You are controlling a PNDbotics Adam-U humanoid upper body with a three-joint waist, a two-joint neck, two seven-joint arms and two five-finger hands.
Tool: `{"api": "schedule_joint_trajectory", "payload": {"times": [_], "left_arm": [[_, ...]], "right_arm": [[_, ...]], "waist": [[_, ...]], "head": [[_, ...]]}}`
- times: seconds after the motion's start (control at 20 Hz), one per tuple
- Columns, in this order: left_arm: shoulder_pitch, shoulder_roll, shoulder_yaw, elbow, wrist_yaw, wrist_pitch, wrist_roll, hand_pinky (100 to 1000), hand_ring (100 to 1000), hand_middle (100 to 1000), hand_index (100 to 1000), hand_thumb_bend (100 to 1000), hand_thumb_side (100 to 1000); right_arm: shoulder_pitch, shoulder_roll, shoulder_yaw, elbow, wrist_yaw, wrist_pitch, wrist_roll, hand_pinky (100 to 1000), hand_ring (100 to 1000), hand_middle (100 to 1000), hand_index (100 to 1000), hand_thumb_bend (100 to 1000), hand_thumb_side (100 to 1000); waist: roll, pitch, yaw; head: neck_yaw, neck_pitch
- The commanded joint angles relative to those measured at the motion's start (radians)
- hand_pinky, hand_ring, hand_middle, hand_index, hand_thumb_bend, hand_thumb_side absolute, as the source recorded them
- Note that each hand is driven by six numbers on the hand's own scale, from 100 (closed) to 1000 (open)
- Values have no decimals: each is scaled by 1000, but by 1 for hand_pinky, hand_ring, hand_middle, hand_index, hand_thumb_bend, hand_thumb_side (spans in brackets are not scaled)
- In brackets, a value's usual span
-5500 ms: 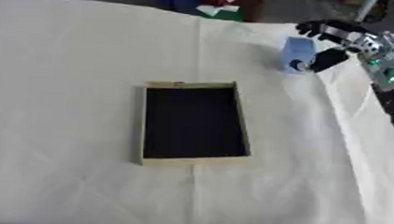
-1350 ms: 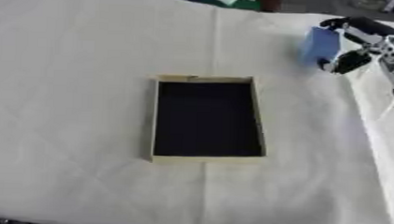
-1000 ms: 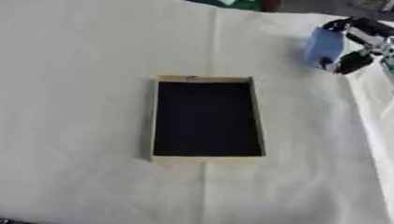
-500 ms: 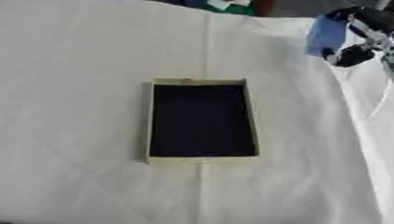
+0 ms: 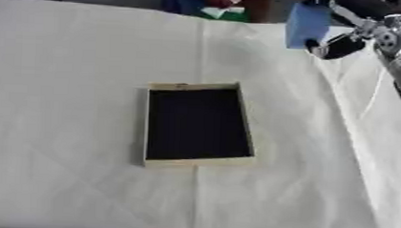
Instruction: Pick up objects on the table and place them in the box.
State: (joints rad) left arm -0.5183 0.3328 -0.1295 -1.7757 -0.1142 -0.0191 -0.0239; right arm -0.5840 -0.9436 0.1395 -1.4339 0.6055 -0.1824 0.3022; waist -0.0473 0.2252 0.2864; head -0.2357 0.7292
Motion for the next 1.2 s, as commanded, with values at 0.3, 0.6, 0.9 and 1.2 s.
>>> {"api": "schedule_joint_trajectory", "payload": {"times": [0.3,0.6,0.9,1.2], "left_arm": [[1,20,14,-5,-1,-2,6,697,764,781,887,338,792],[5,18,13,-2,-2,-2,6,697,764,781,887,339,792],[-3,11,9,-4,-1,-3,1,697,764,781,887,340,793],[-4,9,8,-5,0,-2,-1,697,764,780,888,340,792]], "right_arm": [[-6,3,114,-305,-27,-50,157,924,902,438,862,106,100],[-21,72,216,-403,-2,-97,283,931,912,459,869,100,100],[-69,168,274,-320,61,-135,330,934,921,492,883,100,100],[-94,236,293,-164,152,-170,276,934,926,534,899,100,100]], "waist": [[6,-33,-27],[9,-39,-44],[14,-36,-34],[16,-37,-25]], "head": [[2,8],[-5,10],[-21,3],[-26,0]]}}
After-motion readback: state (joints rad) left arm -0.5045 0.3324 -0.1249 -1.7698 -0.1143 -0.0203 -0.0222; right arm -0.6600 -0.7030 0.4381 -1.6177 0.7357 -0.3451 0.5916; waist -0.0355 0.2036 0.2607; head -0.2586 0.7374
